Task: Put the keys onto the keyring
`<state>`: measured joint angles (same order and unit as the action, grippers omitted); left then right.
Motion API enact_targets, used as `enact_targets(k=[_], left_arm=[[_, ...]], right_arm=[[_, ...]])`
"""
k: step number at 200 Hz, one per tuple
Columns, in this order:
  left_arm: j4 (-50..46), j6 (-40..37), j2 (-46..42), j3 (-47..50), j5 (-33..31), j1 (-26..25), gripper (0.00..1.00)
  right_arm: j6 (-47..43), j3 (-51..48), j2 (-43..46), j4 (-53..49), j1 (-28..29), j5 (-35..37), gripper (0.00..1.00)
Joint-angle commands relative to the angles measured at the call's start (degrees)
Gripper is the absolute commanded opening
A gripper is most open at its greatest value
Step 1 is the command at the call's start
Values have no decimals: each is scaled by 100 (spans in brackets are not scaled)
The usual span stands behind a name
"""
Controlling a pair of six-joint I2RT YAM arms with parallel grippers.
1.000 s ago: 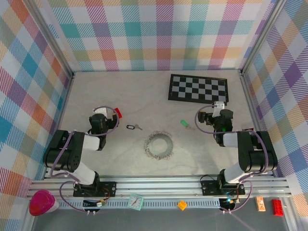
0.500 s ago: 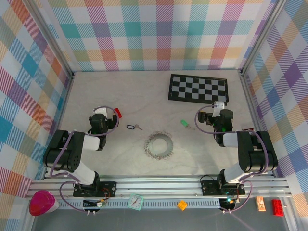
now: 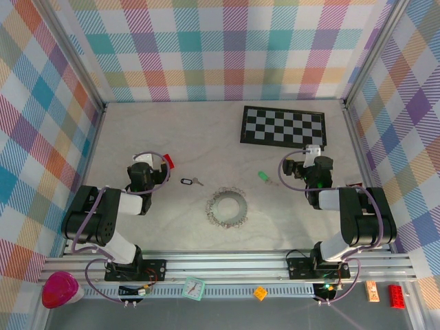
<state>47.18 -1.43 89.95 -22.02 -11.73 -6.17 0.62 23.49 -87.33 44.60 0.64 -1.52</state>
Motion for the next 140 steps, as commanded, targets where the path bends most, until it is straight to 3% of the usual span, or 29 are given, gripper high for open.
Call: enact_targets(k=[1, 26, 60, 87, 104, 125, 140], left_arm=[[315, 53, 40, -101, -97, 81, 100], [87, 47, -184, -153, -111, 81, 100], [-1590, 20, -953, -762, -25, 77, 100], [-1626, 45, -1496, -868, 119, 75, 100], [-1804, 172, -1750, -1068, 171, 71, 100], [-2542, 467, -1958, -1527, 306, 77, 100], [-3195, 613, -2064, -1853, 607, 73, 100]], right_arm=[[-27, 87, -40, 130, -50, -85, 99], [-28, 166, 395, -392, -53, -99, 99], [226, 527, 1502, -2007, -54, 116, 99], [477, 706, 2290, -2994, -56, 217, 99], [1018, 934, 2640, -3775, -55, 345, 99], [2139, 1372, 2763, -5283, -59, 1186, 99], [2035, 1571, 2739, -5884, -62, 725, 99]])
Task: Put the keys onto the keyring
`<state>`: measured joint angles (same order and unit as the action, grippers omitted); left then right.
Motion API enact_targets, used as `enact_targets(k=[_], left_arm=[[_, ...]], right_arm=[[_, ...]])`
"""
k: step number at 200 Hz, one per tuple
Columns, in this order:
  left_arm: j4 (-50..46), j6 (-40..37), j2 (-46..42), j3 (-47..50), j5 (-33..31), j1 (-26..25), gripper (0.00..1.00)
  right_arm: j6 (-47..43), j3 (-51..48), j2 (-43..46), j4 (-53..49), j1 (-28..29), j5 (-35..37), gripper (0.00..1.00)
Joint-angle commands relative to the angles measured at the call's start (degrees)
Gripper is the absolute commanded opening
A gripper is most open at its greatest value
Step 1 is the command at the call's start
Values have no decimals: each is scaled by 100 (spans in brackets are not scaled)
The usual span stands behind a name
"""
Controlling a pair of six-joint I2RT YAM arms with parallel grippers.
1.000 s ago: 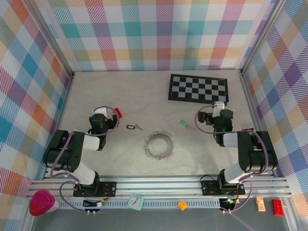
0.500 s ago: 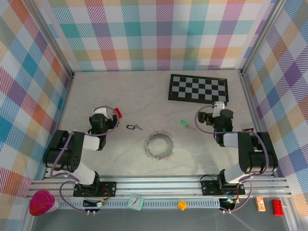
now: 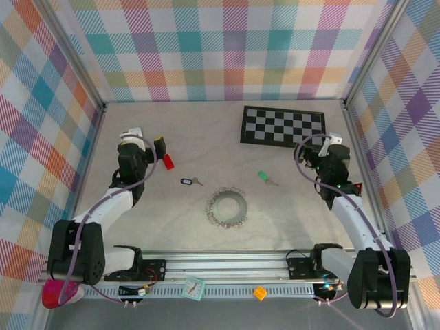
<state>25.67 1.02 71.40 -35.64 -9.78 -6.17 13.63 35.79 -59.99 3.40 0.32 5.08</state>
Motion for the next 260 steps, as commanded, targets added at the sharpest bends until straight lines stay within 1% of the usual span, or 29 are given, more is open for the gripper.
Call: enact_targets(k=[1, 16, 36, 40, 52, 65, 80, 91, 107, 118, 149, 168, 175, 189, 205, 217, 234, 260], left_arm=[[-1072, 379, -220, -507, 440, 73, 100], [-1301, 688, -348, -569, 755, 77, 100], [-1488, 1265, -552, -494, 1268, 68, 100], [-1548, 1418, -601, -474, 1369, 64, 100], [-1693, 1832, -765, -370, 1618, 49, 96], [-1836, 2231, -994, -194, 1735, -61, 92], [-2196, 2548, -1273, -38, 1610, -319, 90], [-2515, 2712, -1440, 35, 1448, -606, 90], [-2848, 2983, -1595, 171, 1233, -1114, 88], [-3027, 3176, -1644, 276, 1006, -1571, 87], [-3237, 3729, -1521, 495, 308, -2793, 86], [-3393, 4086, -1244, 480, -85, -3309, 85], [-3462, 4266, -1114, 470, -209, -3401, 85], [-3454, 4702, -894, 508, -380, -3509, 85], [-3233, 5068, -717, 615, -474, -3588, 86], [-3148, 5144, -685, 628, -489, -3610, 87], [-3334, 5176, -731, 586, -641, -3607, 89], [-3557, 5323, -931, 640, -929, -3619, 91]], right_arm=[[732, 349, 0, -1790, -26, 20, 99], [971, 438, -11, -2164, -31, -484, 99], [1610, 450, -69, -2482, -22, -1309, 99], [1784, 430, -89, -2534, -22, -1469, 98], [2375, 334, -165, -2607, -7, -1983, 92], [2820, 199, -244, -2638, 134, -2428, 87], [3053, 149, -251, -2863, 529, -2431, 84], [3141, 180, -213, -3064, 901, -2344, 83], [3301, 187, -142, -3285, 1450, -2225, 81], [3462, 152, -115, -3374, 1770, -2243, 78], [4000, -120, -92, -3350, 2419, -2493, 66], [4393, -327, -88, -3005, 2788, -2682, 61], [4457, -364, -107, -2868, 2894, -2707, 57], [4570, -334, -206, -2809, 2989, -2653, 55], [4825, -433, -385, -2502, 3041, -2734, 52], [5004, -501, -570, -2291, 3124, -2766, 48], [5123, -505, -808, -2183, 3282, -2752, 45], [5235, -556, -991, -2161, 3417, -2654, 43]])
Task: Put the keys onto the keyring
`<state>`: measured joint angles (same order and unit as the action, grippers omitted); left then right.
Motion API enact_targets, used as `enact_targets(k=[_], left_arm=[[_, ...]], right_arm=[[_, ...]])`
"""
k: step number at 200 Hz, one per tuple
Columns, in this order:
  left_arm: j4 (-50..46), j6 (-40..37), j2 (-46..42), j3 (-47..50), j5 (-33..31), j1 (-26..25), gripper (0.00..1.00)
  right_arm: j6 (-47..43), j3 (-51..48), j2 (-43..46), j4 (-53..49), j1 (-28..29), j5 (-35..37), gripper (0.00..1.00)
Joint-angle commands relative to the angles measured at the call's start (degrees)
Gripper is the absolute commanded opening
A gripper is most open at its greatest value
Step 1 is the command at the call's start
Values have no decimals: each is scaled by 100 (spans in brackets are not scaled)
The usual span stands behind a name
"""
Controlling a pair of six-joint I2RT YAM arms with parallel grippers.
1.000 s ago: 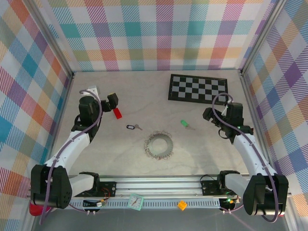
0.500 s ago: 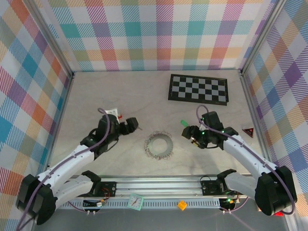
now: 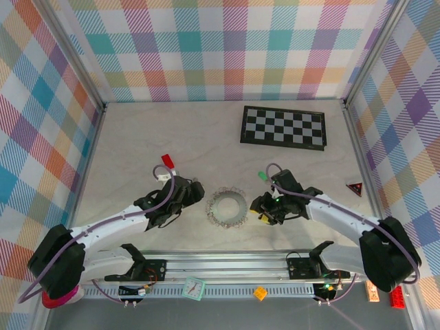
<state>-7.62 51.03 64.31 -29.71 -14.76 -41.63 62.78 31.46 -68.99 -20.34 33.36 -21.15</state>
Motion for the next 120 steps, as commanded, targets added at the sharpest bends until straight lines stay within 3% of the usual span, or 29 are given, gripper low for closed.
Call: enact_targets(k=[1, 120], left_arm=[[-234, 326, -229, 51, -435, -74, 91], [-778, 610, -1494, 493, -543, -107, 92]], right_arm=[[325, -132, -94, 222, 115, -31, 43], [702, -203, -947, 1226, 601, -47, 30]])
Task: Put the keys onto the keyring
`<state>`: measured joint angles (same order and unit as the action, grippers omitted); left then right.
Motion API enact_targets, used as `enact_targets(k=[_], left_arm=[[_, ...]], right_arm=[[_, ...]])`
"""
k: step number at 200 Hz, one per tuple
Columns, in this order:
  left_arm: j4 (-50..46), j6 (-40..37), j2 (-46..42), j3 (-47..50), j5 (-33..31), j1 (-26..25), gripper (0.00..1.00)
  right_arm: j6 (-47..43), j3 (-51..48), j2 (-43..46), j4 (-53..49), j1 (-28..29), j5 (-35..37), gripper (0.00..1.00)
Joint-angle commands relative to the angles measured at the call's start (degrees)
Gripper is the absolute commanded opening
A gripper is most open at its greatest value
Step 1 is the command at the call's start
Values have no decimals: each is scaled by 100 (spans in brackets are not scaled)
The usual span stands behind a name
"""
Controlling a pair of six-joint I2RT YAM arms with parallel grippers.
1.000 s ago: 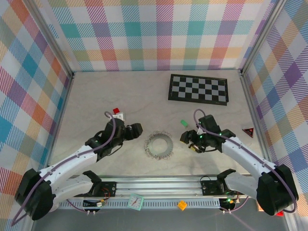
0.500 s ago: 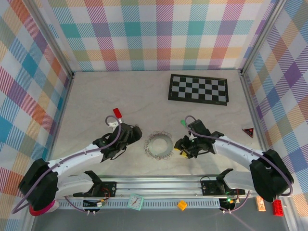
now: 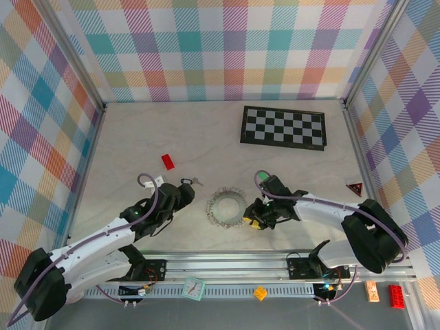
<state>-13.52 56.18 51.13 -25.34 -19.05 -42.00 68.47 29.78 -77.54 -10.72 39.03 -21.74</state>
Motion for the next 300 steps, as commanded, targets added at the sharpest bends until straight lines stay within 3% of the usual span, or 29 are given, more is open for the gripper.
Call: enact_targets(k=[1, 162, 224, 260, 300], left_arm=[[-284, 99, -179, 56, -115, -71, 92], [-741, 220, -684, 144, -255, -89, 92], [-627, 185, -693, 146, -292, -90, 92], [70, -300, -628, 162, -332, -95, 92], [620, -1532, -338, -120, -537, -89, 93]], right_arm=[[129, -39, -98, 268, 35, 12, 30], [334, -17, -321, 414, 35, 257, 16], [-21, 327, -277, -158, 35, 373, 2], [-730, 825, -114, -958, 37, 640, 0], [-1856, 1506, -292, -1575, 34, 724, 0]])
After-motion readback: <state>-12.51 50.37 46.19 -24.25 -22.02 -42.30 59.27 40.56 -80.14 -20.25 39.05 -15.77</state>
